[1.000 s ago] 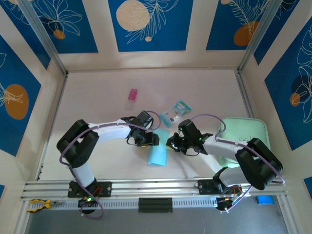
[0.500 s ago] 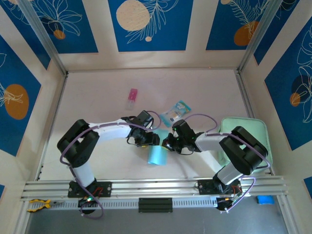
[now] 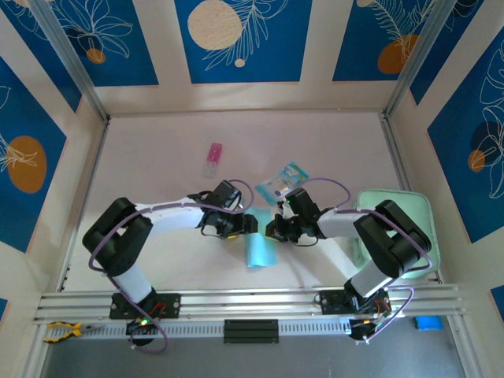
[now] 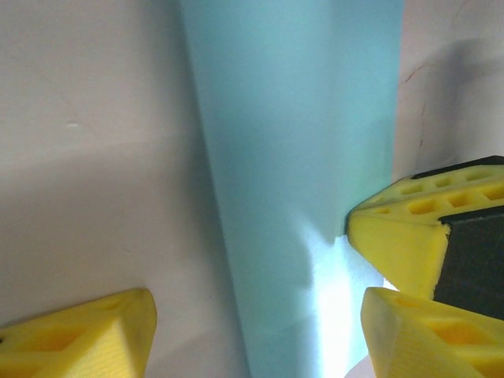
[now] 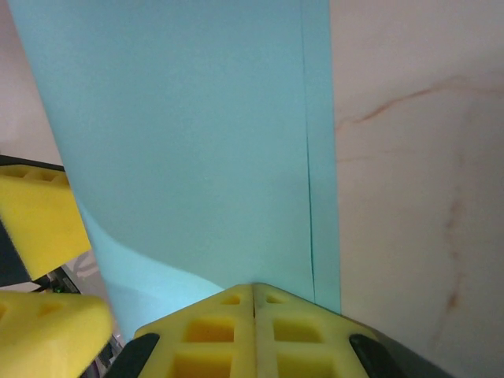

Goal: Fold a paper plane with a square sheet of paper (pick it up from the middle)
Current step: Fold the square sheet of paper in half at the bottom-center of the table.

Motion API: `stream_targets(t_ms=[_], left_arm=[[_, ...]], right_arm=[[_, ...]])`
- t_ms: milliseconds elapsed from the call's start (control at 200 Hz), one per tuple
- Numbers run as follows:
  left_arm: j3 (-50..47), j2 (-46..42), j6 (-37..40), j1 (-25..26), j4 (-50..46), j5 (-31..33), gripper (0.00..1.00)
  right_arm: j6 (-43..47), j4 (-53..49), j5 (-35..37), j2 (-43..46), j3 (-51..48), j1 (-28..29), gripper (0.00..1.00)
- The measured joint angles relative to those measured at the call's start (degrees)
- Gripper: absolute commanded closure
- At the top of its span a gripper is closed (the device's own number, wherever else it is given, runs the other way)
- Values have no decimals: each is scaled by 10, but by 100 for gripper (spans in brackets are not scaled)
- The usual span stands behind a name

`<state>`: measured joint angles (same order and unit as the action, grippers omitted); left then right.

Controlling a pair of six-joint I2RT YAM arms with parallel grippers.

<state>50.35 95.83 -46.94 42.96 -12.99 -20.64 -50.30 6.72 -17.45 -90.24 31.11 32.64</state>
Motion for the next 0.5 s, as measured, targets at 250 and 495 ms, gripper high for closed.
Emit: stream_targets(t_ms=[250, 495], left_arm=[[-15, 6, -27, -2, 41, -48, 48], [-20, 18, -38, -2, 63, -66, 55]], right_arm=[[-12, 2, -10, -4, -1, -5, 98], [-28, 11, -11, -4, -5, -5, 96]])
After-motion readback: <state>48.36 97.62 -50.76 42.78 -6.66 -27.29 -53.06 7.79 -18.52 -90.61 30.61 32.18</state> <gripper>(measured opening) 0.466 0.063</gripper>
